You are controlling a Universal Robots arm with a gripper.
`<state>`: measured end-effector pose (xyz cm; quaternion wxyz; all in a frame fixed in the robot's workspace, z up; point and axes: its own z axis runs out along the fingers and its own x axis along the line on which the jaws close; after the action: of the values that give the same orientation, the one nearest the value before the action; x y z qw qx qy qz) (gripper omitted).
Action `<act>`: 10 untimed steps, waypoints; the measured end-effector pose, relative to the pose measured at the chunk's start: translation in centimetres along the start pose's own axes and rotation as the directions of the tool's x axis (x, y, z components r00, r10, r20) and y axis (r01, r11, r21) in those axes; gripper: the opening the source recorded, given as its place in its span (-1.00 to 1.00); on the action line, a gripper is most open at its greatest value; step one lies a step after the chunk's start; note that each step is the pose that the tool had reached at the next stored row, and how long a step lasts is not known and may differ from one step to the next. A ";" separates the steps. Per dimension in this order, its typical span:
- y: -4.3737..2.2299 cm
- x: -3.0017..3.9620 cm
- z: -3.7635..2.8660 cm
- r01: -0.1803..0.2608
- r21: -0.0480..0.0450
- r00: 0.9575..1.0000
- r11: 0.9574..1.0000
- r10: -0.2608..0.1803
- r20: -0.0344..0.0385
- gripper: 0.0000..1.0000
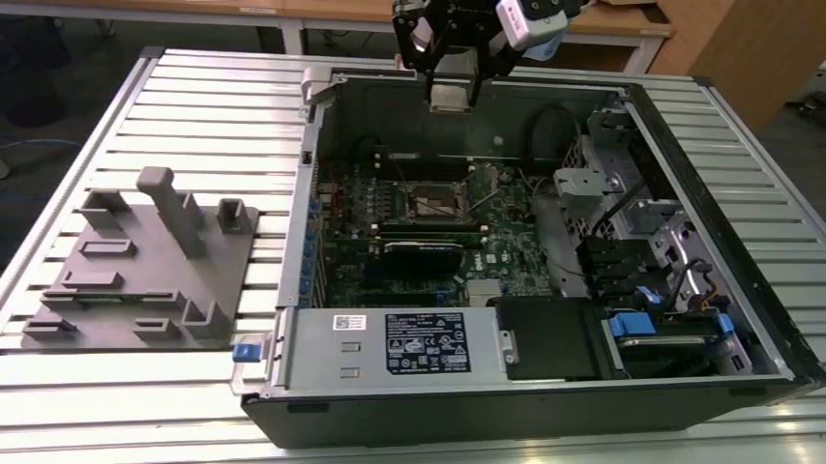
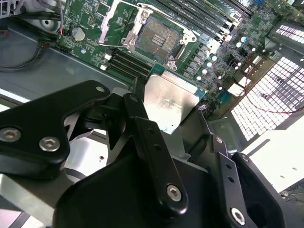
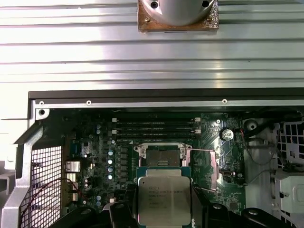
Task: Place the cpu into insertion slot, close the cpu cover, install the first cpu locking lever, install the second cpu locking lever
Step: 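Place the cpu into insertion slot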
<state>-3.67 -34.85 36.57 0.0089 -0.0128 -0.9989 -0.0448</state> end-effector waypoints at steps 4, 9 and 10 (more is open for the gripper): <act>0.00 0.00 0.01 0.000 0.000 1.000 1.000 0.000 0.000 0.08; 0.00 0.00 0.01 0.000 0.000 1.000 1.000 0.000 0.000 0.08; 0.00 0.00 0.06 0.000 0.000 1.000 1.000 0.000 0.000 0.08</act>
<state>-3.67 -34.85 36.51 0.0088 -0.0128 -0.9989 -0.0450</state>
